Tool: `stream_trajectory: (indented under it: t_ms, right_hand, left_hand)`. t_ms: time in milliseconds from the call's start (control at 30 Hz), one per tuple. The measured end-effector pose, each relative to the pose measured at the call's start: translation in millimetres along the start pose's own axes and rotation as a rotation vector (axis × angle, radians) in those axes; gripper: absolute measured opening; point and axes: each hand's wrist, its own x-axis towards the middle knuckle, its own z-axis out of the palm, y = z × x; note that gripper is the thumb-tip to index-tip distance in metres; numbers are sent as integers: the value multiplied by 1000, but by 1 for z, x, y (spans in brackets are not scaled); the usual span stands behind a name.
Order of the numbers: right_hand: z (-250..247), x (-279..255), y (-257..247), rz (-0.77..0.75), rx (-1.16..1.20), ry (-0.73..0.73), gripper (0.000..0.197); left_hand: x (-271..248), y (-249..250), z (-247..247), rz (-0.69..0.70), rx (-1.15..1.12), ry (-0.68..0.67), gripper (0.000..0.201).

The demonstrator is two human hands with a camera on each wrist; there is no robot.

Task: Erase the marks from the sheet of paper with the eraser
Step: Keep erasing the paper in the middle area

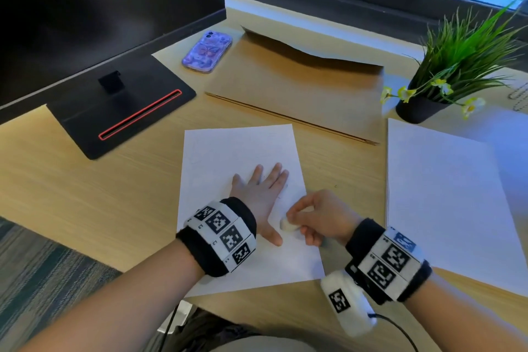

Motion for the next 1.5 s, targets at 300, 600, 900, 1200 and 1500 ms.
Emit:
stream_trajectory:
  t_ms: [300, 600, 900, 1200, 1500]
  right_hand:
    - [0, 7, -1, 6, 108, 152, 9]
    - [-3, 21, -14, -35, 106, 258, 12]
    - [-1, 22, -18, -23, 116, 250, 14]
    - [12, 11, -9, 10, 112, 114, 13]
    - [16, 4, -1, -2, 53, 1, 12]
  left_hand:
    - [1, -2, 3, 6, -3, 3, 128]
    - [0, -3, 3, 20, -9, 20, 128]
    - [-1, -3, 2, 13, 0, 34, 131]
    - [0, -3, 2, 17, -13, 39, 135]
    - [2, -2, 2, 27, 44, 42, 139]
